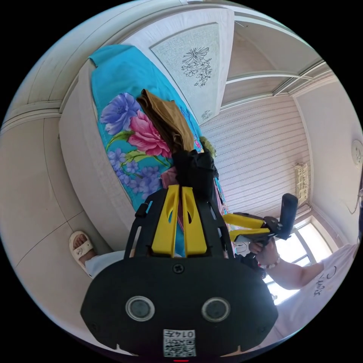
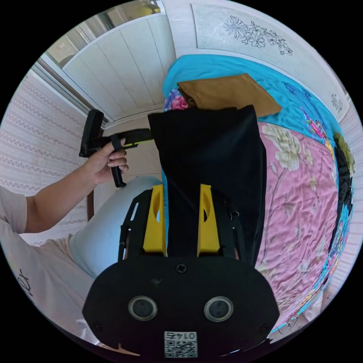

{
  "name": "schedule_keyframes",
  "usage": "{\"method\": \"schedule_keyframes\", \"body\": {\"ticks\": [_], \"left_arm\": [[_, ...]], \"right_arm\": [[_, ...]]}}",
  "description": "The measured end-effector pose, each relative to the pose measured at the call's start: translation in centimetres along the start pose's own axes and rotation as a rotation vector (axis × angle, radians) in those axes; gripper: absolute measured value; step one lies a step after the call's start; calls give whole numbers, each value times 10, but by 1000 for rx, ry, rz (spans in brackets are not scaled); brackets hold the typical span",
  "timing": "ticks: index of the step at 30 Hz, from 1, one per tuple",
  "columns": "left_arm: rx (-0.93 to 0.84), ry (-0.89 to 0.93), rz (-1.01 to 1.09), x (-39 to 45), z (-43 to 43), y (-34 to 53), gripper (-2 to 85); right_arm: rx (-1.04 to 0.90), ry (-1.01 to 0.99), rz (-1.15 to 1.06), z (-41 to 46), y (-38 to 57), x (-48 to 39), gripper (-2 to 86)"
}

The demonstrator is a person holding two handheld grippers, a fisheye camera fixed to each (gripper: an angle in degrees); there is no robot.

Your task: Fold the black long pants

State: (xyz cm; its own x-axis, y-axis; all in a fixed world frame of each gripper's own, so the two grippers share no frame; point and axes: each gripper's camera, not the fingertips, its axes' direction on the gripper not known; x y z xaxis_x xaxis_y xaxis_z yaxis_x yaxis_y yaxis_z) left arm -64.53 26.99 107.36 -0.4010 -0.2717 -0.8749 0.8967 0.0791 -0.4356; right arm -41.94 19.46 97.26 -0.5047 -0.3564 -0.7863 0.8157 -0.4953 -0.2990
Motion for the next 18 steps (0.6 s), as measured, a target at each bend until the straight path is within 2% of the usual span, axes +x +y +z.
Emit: {"method": "schedule_keyframes", "body": {"ticks": [3, 8, 12, 14, 18], "left_arm": [[-11, -9, 18, 2, 3, -4, -10], [-6, -33, 51, 7, 0, -6, -10], [1, -8, 46, 4, -1, -6, -10], [1, 10, 22, 2, -2, -5, -9], [10, 25, 10, -5, -12, 2, -5]], "right_arm": [[-92, 105, 45, 33, 6, 7, 49], [-117, 47, 76, 7, 15, 21, 20], [-178, 49, 55, 14, 21, 29, 45], [-189, 0, 54, 17, 19, 37, 103], [-78, -101, 55, -7, 7, 65, 127]]}}
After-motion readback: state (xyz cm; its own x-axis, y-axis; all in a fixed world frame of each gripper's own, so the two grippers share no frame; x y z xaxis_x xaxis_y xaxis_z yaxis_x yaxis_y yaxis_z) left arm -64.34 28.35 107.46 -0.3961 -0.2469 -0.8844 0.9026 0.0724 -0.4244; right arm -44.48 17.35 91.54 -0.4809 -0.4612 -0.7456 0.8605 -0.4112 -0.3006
